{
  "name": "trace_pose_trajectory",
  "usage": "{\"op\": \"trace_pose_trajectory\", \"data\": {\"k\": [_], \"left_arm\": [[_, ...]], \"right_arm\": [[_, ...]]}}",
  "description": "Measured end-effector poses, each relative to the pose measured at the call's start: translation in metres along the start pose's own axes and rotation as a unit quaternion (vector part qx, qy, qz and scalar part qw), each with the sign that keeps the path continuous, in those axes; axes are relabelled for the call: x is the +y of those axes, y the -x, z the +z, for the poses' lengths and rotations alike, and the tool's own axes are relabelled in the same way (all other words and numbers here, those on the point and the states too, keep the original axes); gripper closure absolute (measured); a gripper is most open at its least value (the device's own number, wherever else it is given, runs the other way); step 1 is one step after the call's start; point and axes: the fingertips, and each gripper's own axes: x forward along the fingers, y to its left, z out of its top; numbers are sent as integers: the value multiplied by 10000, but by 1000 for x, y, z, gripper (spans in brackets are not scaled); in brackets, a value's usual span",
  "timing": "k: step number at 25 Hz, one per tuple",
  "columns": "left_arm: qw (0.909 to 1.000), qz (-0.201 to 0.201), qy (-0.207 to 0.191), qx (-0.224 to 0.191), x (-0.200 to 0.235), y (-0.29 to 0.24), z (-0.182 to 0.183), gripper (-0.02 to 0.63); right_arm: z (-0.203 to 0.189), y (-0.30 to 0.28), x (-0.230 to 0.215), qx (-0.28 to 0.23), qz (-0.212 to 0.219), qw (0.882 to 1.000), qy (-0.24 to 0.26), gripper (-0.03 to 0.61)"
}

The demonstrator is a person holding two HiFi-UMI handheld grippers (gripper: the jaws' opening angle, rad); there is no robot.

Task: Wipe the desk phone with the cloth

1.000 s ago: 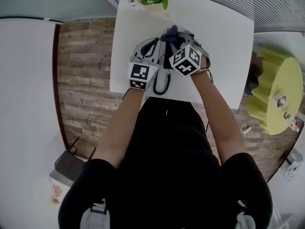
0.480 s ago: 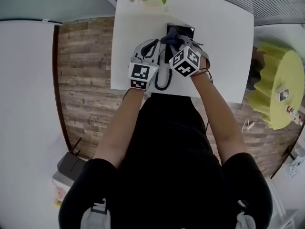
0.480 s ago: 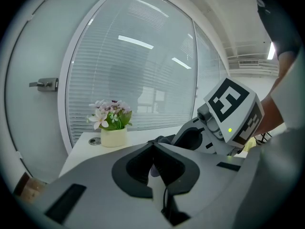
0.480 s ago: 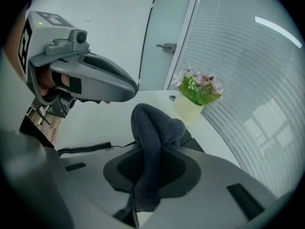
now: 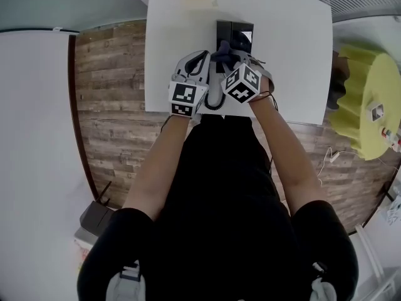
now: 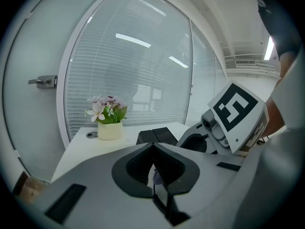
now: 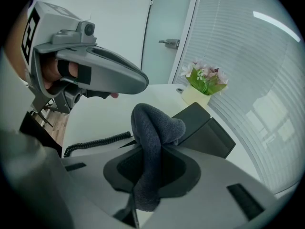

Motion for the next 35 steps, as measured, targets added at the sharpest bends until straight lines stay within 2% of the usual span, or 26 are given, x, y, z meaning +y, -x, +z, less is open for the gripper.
{"op": "trace_pose_trajectory", "data": {"k": [9, 15, 18, 21, 25, 28, 30, 35], "left_arm": [[9999, -88, -54, 44, -14, 15, -12, 603], [9998, -176, -104, -28, -22, 20, -4, 603], [9997, -214, -140, -59, -25, 23, 3, 603], [9992, -330, -189, -143, -30, 30, 16, 603], [9968, -572, -470, -302, -41, 45, 44, 603], [9944, -732, -519, -556, -45, 55, 75, 603], [9923, -801, -569, -752, -47, 64, 99, 603], [9878, -928, -598, -1099, -59, 89, 148, 603]], "right_arm": [[-24, 1, 37, 159, 166, 9997, -62, 494], [-40, 2, 59, 338, 437, 9984, -75, 494], [-44, 7, 62, 219, 468, 9984, -246, 492], [-35, 26, 52, -178, 371, 9977, -531, 492], [-6, 76, 25, -1160, 168, 9880, -1010, 492], [19, 127, -4, -2067, -92, 9686, -1378, 492], [37, 163, -23, -2624, -285, 9538, -1438, 492], [67, 239, -43, -3514, -554, 9235, -1435, 492]]}}
